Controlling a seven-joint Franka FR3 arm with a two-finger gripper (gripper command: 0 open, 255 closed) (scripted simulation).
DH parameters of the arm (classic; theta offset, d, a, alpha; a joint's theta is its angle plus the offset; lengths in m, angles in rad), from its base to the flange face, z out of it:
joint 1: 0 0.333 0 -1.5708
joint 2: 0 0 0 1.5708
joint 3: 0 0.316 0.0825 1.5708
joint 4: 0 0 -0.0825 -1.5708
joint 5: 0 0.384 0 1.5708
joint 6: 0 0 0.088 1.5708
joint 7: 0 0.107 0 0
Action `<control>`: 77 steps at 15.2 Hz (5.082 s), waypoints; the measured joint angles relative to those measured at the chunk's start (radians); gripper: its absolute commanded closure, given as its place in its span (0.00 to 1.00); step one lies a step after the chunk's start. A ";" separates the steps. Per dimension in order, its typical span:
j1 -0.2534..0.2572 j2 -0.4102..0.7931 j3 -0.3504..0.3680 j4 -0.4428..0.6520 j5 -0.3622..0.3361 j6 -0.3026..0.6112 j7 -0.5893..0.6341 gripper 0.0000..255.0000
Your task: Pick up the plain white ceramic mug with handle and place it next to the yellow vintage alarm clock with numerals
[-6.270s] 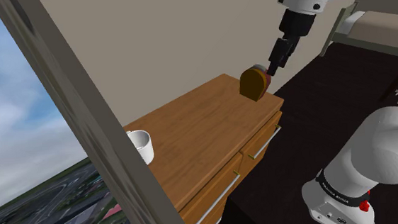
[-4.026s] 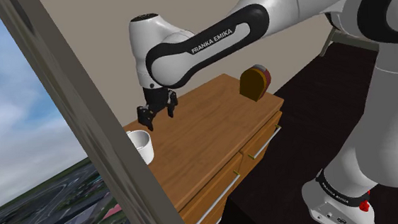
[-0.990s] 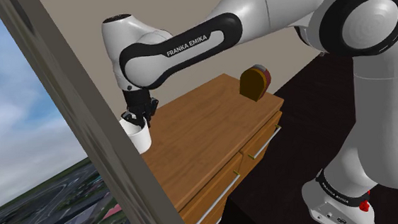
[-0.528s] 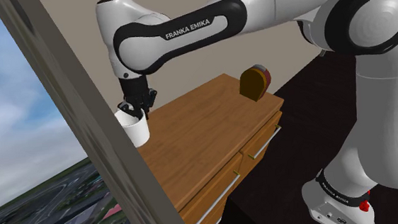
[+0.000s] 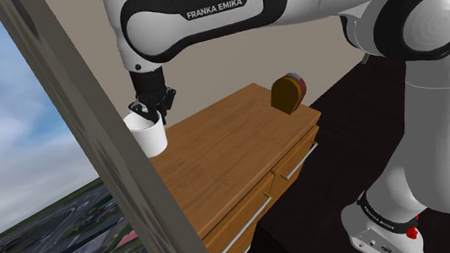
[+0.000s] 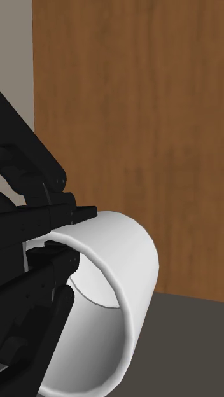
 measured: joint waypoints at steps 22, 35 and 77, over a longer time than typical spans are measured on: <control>-0.038 -0.058 -0.003 0.170 0.026 -0.222 -0.070 1.00; -0.281 -0.296 -0.093 -0.156 0.122 -0.114 -0.374 1.00; -0.561 -0.244 -0.303 -0.350 0.129 0.141 -0.857 1.00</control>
